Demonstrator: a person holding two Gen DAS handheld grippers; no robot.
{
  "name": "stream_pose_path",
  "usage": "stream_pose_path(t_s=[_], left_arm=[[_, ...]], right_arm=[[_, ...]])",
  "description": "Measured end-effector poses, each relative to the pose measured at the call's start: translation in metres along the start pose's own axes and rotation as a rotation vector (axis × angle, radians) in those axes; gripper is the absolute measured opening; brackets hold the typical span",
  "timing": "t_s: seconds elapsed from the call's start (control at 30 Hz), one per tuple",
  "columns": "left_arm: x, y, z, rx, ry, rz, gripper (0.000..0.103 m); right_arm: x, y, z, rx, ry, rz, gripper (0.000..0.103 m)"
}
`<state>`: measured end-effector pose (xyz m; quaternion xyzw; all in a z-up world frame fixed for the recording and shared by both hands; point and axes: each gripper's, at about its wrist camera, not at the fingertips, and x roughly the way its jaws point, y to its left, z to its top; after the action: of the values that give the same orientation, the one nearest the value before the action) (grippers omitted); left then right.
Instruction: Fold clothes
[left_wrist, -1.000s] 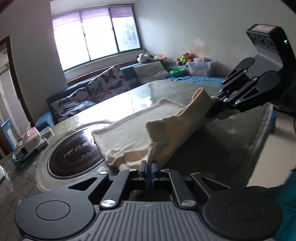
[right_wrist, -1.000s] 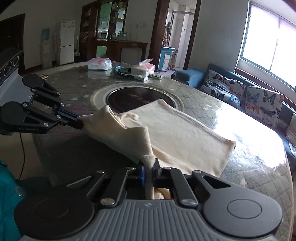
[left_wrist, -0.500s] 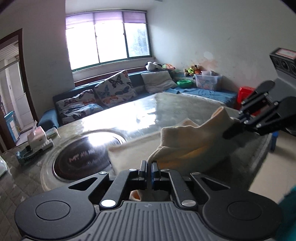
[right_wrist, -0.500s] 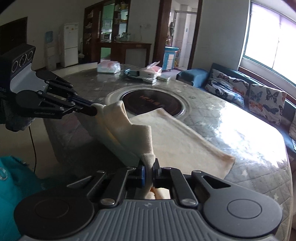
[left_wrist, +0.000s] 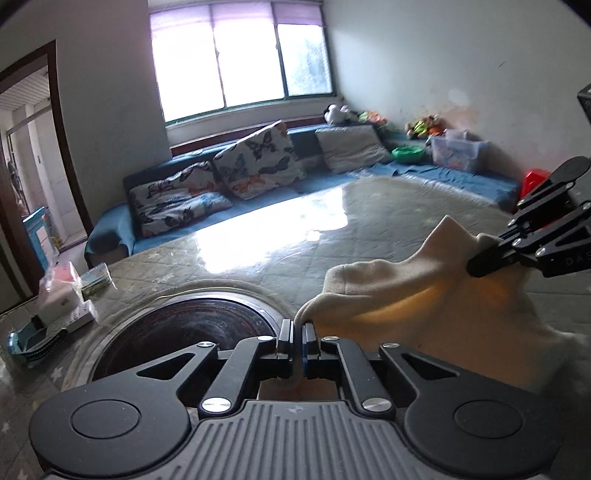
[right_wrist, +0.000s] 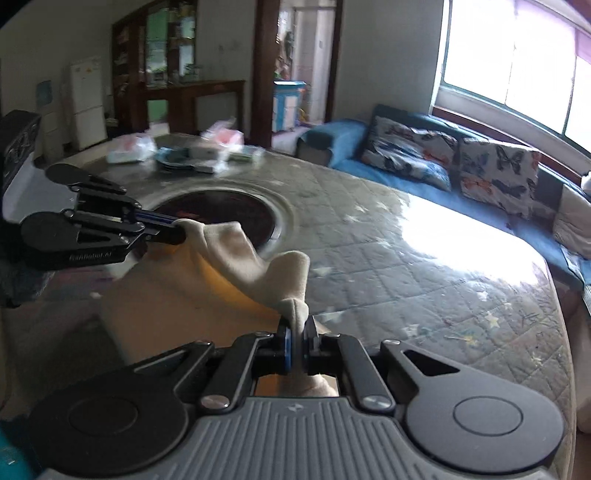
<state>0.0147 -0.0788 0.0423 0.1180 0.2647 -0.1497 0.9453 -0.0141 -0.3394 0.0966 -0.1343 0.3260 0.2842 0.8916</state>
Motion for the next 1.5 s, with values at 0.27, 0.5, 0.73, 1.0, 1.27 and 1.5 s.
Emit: stream_pose_path(t_s=[0.27, 0.5, 0.73, 1.0, 1.27, 1.5], left_arm=[[0.052, 0.003, -0.008, -0.024, 0.104, 0.035, 0.008], [0.042, 0.013, 0.000, -0.100, 0.097, 0.017, 0.040], [0.030, -0.002, 0.003, -0.089, 0.071, -0.026, 0.077], [0.023, 0.001, -0.010, -0.120, 0.088, 0.032, 0.093], [0.006, -0.004, -0.028, -0.097, 0.080, 0.111, 0.096], [0.003, 0.002, -0.043, -0.151, 0.094, 0.123, 0.097]], right_arm=[[0.065, -0.028, -0.016, 0.128, 0.067, -0.036, 0.009], [0.052, -0.040, -0.010, 0.229, -0.020, -0.075, 0.018], [0.072, -0.027, -0.005, 0.209, 0.014, -0.001, 0.018], [0.090, -0.030, -0.005, 0.288, 0.017, -0.014, 0.018], [0.094, 0.000, 0.016, 0.164, 0.014, 0.069, 0.019], [0.127, 0.008, 0.024, 0.174, 0.043, 0.043, 0.022]])
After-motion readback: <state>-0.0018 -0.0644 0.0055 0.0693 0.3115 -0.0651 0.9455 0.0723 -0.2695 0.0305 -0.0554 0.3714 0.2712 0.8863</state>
